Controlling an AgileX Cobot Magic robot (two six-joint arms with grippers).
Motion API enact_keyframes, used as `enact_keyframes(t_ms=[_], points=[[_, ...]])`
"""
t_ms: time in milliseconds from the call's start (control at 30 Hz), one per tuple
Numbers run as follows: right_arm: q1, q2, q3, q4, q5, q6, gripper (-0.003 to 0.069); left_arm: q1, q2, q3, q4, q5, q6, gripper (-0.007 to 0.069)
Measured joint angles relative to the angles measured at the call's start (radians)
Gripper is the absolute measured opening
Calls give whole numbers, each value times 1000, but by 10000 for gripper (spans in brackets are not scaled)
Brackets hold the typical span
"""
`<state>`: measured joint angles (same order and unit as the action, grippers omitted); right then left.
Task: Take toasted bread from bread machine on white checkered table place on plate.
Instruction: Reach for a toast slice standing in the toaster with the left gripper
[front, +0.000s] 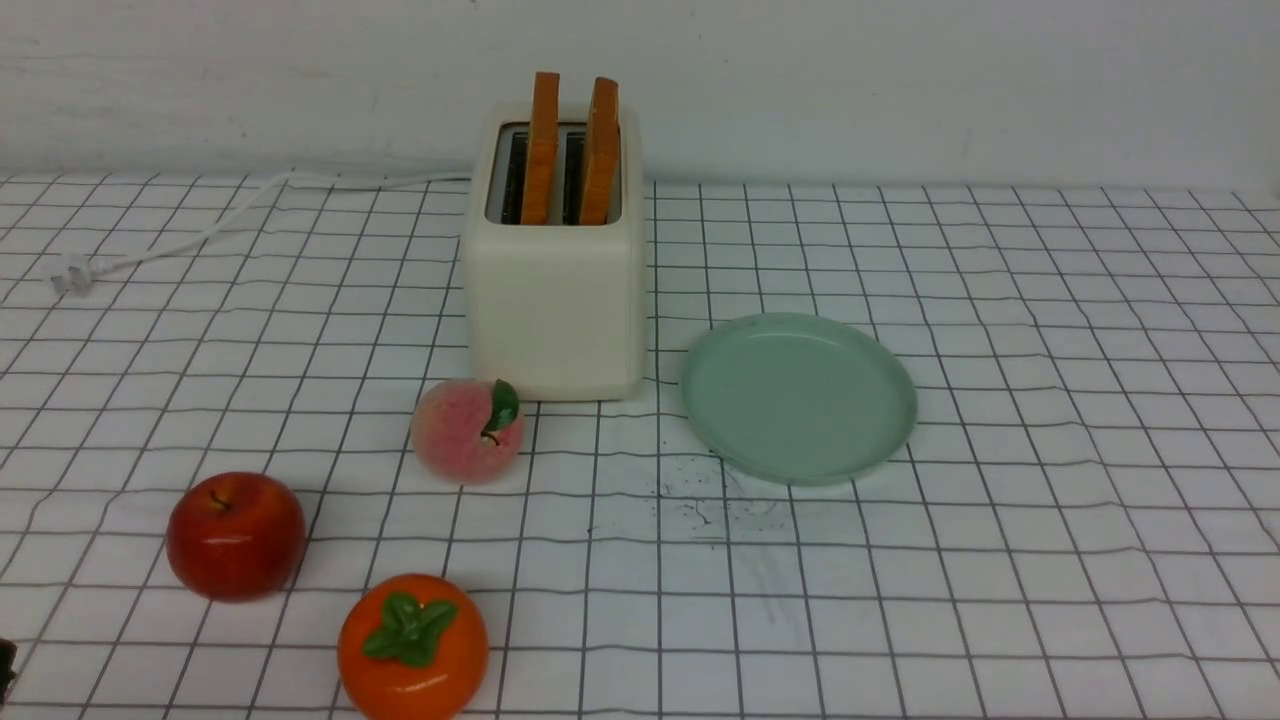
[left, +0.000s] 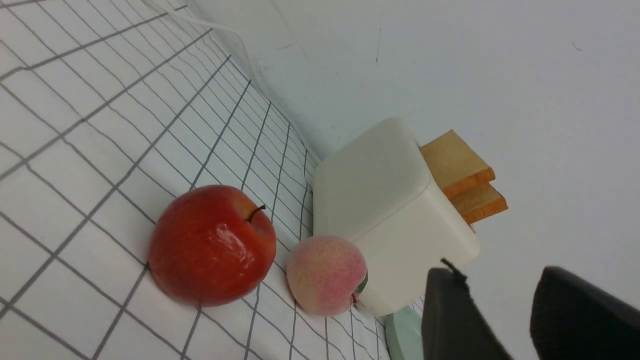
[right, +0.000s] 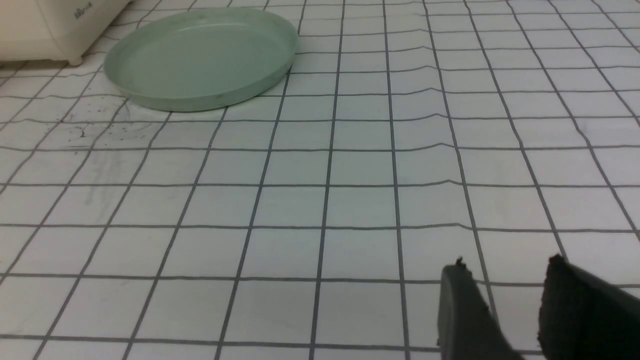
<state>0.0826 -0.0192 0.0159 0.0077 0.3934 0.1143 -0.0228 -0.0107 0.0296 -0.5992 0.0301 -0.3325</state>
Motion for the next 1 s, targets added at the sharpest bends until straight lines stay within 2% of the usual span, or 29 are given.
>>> enact_keyframes(t_ms=[233, 367, 433, 467, 500, 667, 800, 833, 900, 967, 1000], points=[[0, 0, 0, 0, 0, 0, 239, 0, 0, -5, -2, 3, 0, 217], [0, 0, 0, -8, -13, 0, 239, 0, 2, -88, 8, 56, 19, 106], [0, 0, 8, 9, -54, 12, 239, 0, 27, -155, 21, 83, 58, 27], [0, 0, 8, 12, -60, 15, 239, 0, 32, -163, 23, 88, 68, 19], [0, 0, 11, 54, -103, 46, 239, 0, 67, -214, 33, 114, 107, -13], [0, 0, 11, 213, -325, 140, 239, 0, 257, -402, 46, 256, 245, -13], [0, 0, 3, 285, -422, 174, 221, 0, 417, -529, 50, 363, 333, -13], [0, 0, 0, 288, -418, 178, 218, 0, 426, -529, 50, 367, 343, -13], [1, 27, -88, 282, -331, 188, 155, 0, 558, -619, 29, 400, 432, -13], [1, 55, -141, 262, -277, 185, 128, 0, 614, -659, 5, 408, 487, -13], [1, 108, -227, 235, -183, 164, 90, 0, 679, -707, -43, 411, 564, -13]])
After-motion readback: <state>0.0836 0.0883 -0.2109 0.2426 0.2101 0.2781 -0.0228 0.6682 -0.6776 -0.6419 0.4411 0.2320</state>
